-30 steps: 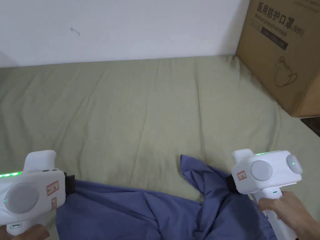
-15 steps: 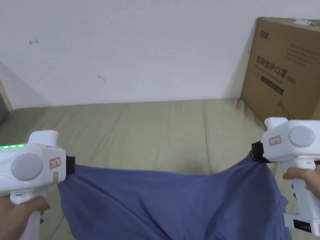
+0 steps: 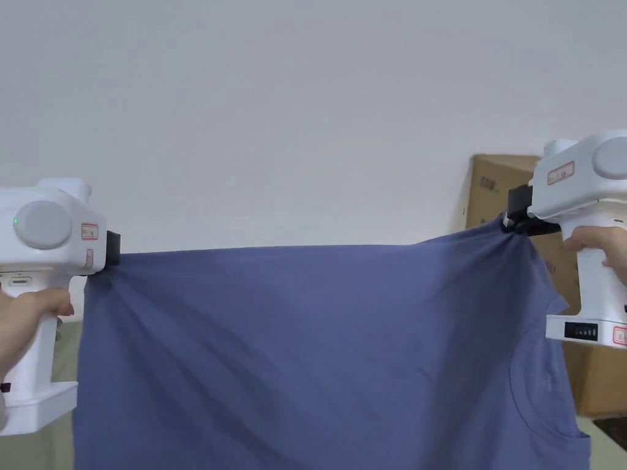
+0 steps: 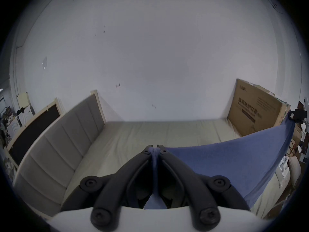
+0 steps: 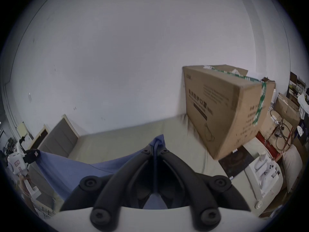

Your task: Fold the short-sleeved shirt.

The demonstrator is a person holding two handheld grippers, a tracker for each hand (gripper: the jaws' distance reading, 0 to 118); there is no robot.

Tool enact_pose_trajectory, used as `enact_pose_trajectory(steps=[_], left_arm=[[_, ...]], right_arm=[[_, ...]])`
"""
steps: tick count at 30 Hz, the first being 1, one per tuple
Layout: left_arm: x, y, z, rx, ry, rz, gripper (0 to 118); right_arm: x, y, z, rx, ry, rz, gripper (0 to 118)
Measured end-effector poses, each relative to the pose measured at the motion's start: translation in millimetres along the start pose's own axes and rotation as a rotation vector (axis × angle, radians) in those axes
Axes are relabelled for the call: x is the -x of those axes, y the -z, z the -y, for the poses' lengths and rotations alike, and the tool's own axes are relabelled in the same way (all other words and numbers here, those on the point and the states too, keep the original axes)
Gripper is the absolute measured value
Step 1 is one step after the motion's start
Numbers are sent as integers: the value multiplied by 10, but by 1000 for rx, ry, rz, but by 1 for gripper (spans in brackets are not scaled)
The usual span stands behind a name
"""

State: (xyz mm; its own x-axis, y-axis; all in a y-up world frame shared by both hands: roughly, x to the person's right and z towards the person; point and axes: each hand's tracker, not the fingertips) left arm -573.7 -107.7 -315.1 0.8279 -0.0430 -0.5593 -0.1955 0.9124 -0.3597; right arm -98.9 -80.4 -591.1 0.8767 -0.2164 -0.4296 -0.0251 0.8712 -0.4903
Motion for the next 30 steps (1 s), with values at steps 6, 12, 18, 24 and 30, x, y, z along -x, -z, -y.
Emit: enact_pose_trajectory(steps=[6, 12, 18, 24, 30], left_arm=[[-10, 218, -668, -109, -13, -51, 2], [16, 405, -1146, -163, 15, -105, 2], [118, 284, -1548, -260, -29, -112, 2], [76, 370, -1293, -293, 29, -154, 2], [-27, 1196, -462, -77, 15, -126, 2]], right_arm=[[243, 167, -736, -84, 28, -8, 3], [478, 251, -1171, -152, 67, -24, 3], [608, 88, -1478, -237, 95, -39, 3], [696, 155, -1328, -269, 34, -26, 3], [613, 958, -528, -67, -20, 57, 3]])
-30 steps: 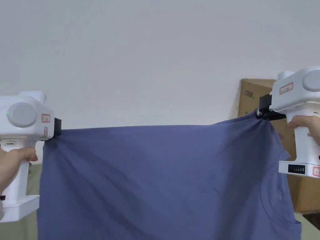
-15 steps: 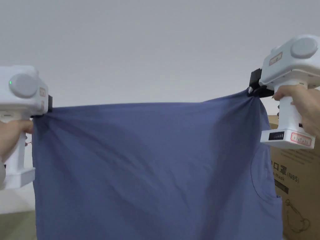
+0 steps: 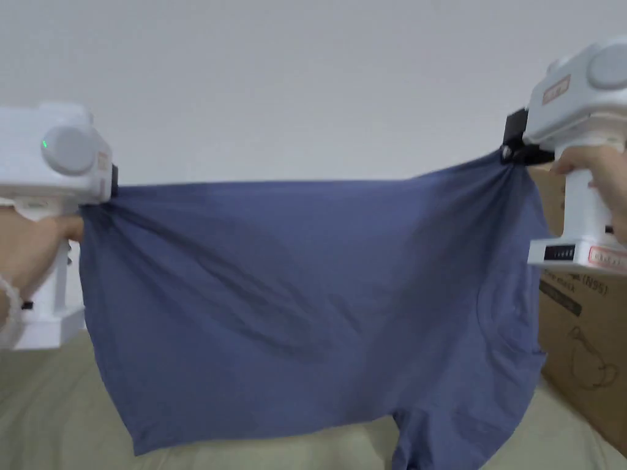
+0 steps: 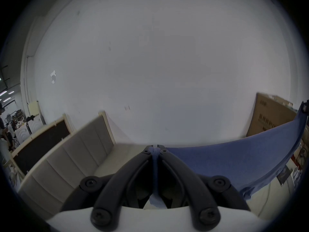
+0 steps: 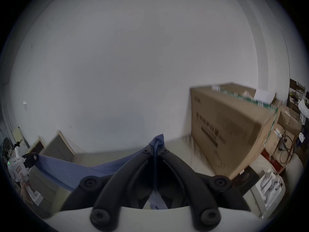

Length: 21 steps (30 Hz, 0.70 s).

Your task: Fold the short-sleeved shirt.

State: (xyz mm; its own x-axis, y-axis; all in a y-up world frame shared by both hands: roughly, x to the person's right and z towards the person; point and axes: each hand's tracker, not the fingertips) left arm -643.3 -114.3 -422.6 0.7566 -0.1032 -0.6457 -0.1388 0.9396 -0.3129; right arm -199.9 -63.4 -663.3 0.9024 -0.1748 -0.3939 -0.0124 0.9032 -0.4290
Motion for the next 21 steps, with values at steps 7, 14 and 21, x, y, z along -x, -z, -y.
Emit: enact_pose_trajectory(steps=[7, 14, 21], left_arm=[[-396, 1051, 1649, 345, 90, 14, 2], [-425, 1548, 3064, 648, 94, 35, 2], [-96, 1151, 3529, 695, 22, 88, 2]], right_arm=[[-371, 1336, 1617, 339, 63, 73, 3], [-622, 1822, 3264, 643, 94, 157, 3], [-706, 1317, 3670, 670, 35, 131, 3]])
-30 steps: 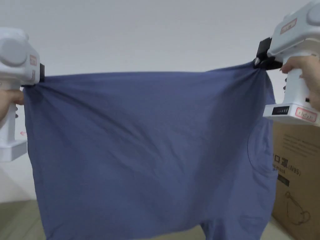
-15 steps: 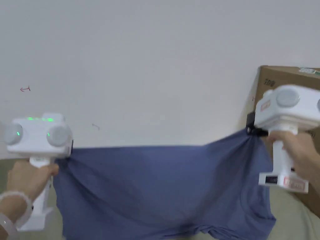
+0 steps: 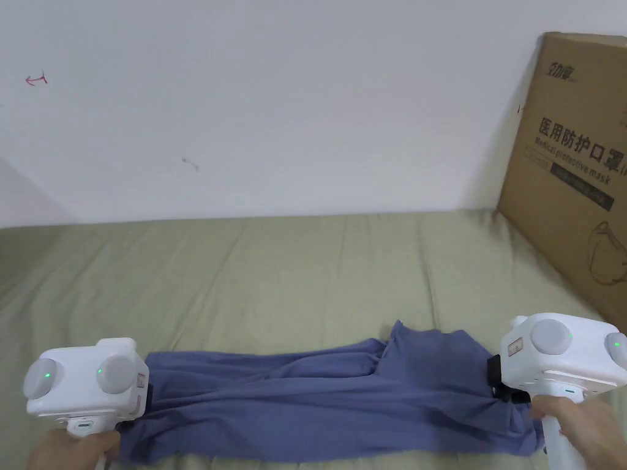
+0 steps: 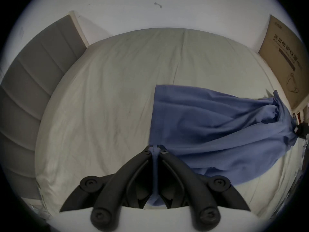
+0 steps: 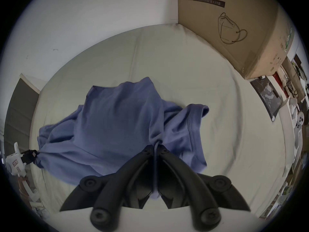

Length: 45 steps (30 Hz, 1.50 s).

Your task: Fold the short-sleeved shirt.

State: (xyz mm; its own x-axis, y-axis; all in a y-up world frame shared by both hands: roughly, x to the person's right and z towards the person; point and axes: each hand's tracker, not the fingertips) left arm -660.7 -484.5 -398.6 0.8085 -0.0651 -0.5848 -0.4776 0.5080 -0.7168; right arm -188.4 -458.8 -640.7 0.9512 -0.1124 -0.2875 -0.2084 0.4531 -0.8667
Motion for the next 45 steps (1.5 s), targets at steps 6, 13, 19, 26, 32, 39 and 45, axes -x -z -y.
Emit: enact_pose_trajectory(steps=[6, 13, 19, 26, 32, 39, 45], left_arm=[[108, -695, 776, -77, 93, 4, 2], [376, -1482, 1950, -51, 17, 50, 2], [422, -1908, 3080, 9, 148, 16, 2], [602, -2178, 3760, 44, 100, 58, 3], [751, -2318, 3799, -19, 19, 63, 109], [927, -2648, 3998, -40, -149, 205, 0], [995, -2668, 4231, -36, -304, 211, 0]], right_arm=[[-136, -658, 690, -45, -66, -24, 3], [-547, -1370, 1941, -36, -10, -54, 3], [-833, -1711, 3040, 18, 9, -53, 3], [-1058, -1862, 3726, 46, 59, -62, 3], [-963, -1934, 3705, -13, -41, 23, 95], [-848, -2294, 3815, -87, -63, -83, 0], [-711, -2279, 4016, -85, -100, -35, 0]])
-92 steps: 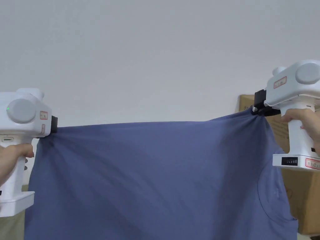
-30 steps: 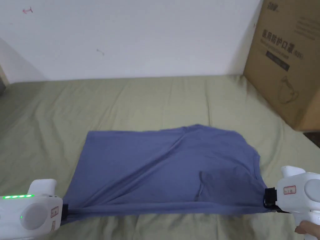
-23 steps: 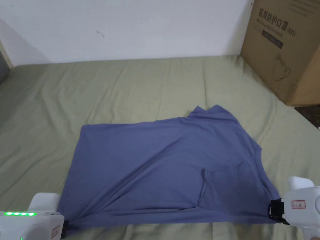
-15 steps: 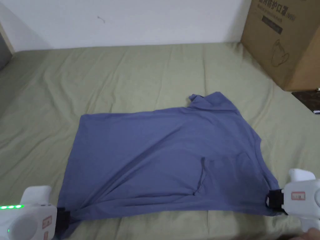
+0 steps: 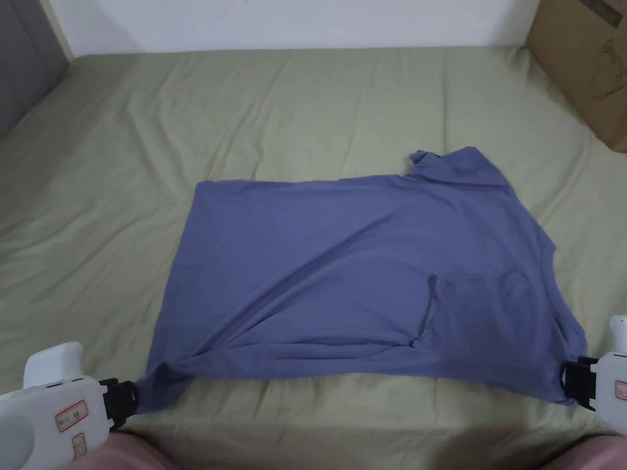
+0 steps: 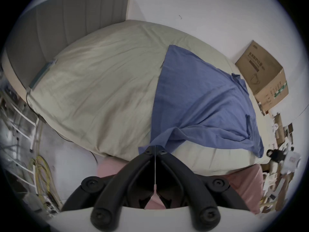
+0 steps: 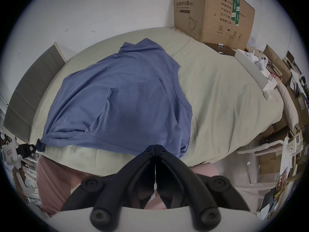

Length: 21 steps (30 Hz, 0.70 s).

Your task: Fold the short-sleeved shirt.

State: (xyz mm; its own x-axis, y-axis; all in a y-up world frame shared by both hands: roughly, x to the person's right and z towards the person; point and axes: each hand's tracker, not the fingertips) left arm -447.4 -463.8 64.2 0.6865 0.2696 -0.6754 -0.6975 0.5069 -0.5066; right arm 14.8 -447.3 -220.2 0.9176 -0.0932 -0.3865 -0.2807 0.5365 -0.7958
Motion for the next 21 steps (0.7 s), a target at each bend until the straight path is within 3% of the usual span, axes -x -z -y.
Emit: enact_pose_trajectory(steps=[2, 3, 5, 6, 10, 11, 12, 13, 18, 19, 20, 21], left_arm=[[-25, -16, -7, 8, 25, 0, 2], [-49, -14, -14, 11, 65, -3, 22], [-98, 60, -36, 17, 134, -33, 77], [-111, 117, -56, 23, 133, -33, 92], [-36, 446, -172, 62, 83, -12, 86], [-26, 507, -167, 70, 67, 10, 72], [-24, 537, -166, 70, 64, 15, 31], [-38, 559, -162, 82, 65, 15, 4], [-181, 480, -88, 89, 120, -4, 4], [-194, 469, -108, 92, 114, -2, 4], [-191, 446, -118, 93, 105, 2, 4], [-185, 419, -120, 88, 100, 3, 4]], right_arm=[[-9, 41, 25, 11, 4, -3, 0], [-15, 54, 25, 12, 5, -2, 0], [-45, 77, 24, 13, 9, 0, 0], [-63, 86, 24, 15, 16, 1, 0], [-137, 106, 59, 23, 40, -1, 0], [-153, 108, 72, 30, 42, 7, 0], [-171, 106, 87, 33, 43, 10, 0], [-191, 101, 104, 38, 45, 14, 0], [-289, 61, 148, 36, 65, -5, 1], [-290, 53, 143, 20, 54, -13, 9], [-276, 54, 126, 8, 43, 5, 31], [-268, 61, 102, 2, 26, 14, 74]])
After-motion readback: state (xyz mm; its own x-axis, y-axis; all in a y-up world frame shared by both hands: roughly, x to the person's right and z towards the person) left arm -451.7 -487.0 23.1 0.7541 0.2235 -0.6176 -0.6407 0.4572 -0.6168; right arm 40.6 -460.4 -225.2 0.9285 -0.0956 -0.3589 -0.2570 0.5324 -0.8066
